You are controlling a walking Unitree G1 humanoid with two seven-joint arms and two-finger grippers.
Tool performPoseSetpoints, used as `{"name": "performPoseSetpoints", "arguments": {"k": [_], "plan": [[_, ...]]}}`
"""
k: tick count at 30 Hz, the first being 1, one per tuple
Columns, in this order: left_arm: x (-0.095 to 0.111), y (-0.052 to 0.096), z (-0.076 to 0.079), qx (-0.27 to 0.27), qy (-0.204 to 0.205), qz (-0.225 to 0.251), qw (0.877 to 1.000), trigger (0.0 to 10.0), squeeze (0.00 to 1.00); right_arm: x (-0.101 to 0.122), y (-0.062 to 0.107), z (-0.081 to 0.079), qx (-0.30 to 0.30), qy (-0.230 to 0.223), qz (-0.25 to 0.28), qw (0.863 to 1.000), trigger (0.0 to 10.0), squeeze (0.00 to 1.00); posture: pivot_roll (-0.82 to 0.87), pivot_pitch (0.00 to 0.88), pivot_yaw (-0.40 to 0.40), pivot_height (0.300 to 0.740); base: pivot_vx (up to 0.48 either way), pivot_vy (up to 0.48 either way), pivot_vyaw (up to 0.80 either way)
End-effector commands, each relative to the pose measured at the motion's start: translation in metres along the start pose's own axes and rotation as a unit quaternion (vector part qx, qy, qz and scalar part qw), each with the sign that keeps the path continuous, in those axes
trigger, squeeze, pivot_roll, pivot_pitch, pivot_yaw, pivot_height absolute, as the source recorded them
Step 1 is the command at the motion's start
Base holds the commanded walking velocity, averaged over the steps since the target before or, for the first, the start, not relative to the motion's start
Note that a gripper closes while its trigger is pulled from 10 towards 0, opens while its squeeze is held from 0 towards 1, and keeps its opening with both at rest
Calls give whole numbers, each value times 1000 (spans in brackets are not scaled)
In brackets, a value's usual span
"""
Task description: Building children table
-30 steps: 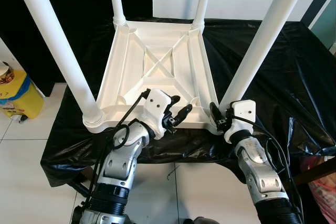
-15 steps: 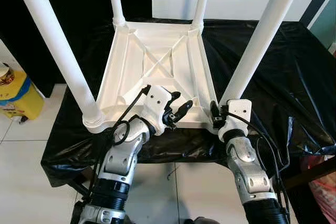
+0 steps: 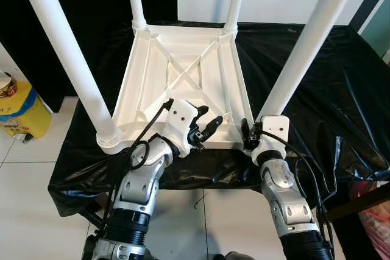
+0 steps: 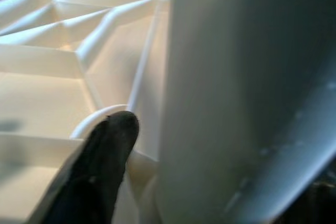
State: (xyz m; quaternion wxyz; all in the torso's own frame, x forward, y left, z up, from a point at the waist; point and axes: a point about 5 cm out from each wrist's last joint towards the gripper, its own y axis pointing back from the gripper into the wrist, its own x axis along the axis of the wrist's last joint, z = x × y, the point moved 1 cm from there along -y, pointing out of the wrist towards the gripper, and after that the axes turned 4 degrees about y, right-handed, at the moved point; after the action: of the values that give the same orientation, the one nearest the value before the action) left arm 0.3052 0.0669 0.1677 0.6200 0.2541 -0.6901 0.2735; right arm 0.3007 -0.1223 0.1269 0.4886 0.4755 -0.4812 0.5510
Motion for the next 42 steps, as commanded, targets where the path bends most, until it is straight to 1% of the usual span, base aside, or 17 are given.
{"name": "performPoseSetpoints", "arguments": {"k": [1,5,7,9,12,15,16,17,19,23,24,25,26,35,36,37,42], "plan": [[-1,1,-5,50,6,2,999,10000,0,4,1,-2,32,-5,13,999,10000,0,-2,54,-79,740,0,0,0],[0,1,-6,52,7,4,999,10000,0,6,3,6,92,5,30,995,10000,0,-4,55,-76,740,0,0,0],[0,0,-6,52,7,5,999,10000,0,8,1,14,111,11,34,993,10000,0,-5,57,-72,740,0,0,0],[0,0,-6,52,7,5,999,10000,0,8,1,14,111,11,34,993,10000,0,-5,57,-72,740,0,0,0],[1,0,-7,53,6,5,999,10000,0,10,-3,30,159,23,41,986,10000,0,-1,61,-67,740,0,0,0],[1,0,-8,53,6,5,999,10000,0,11,-4,35,172,29,42,984,10000,0,-1,61,-67,740,0,0,0],[2,1,-9,53,5,4,999,10000,0,10,-7,39,207,39,40,977,10000,0,4,63,-60,740,0,0,0],[2,1,-9,53,5,4,999,10000,0,10,-7,39,207,39,40,977,10000,0,4,63,-60,740,0,0,0],[2,1,-10,54,3,4,999,10000,0,8,-14,43,264,52,29,963,10000,0,6,63,-57,740,0,0,0],[2,1,-10,54,2,3,999,10000,0,5,-21,42,291,67,21,954,10000,0,8,60,-56,740,0,0,0],[3,1,-10,54,1,4,999,10000,0,3,-23,39,298,70,17,952,4235,0,16,60,-61,740,0,0,0],[3,1,-10,54,1,4,999,10000,0,3,-23,39,298,70,17,952,4235,0,16,60,-61,740,0,0,0],[4,1,-10,55,1,5,998,10000,0,0,-24,37,301,69,12,951,0,0,18,60,-64,740,0,0,0],[4,1,-11,59,1,7,998,10000,0,-9,-20,33,302,55,6,952,0,0,11,61,-57,740,0,0,0],[5,1,-11,57,0,8,998,10000,0,-8,-21,31,295,50,8,954,6627,0,9,60,-54,740,0,0,0],[6,0,-11,56,0,8,998,10000,0,-7,-23,30,287,47,13,957,10000,0,6,60,-50,740,0,0,0],[6,-1,-11,54,0,9,998,10000,0,-6,-24,28,271,45,15,961,10000,0,5,61,-48,740,0,0,0]]}}
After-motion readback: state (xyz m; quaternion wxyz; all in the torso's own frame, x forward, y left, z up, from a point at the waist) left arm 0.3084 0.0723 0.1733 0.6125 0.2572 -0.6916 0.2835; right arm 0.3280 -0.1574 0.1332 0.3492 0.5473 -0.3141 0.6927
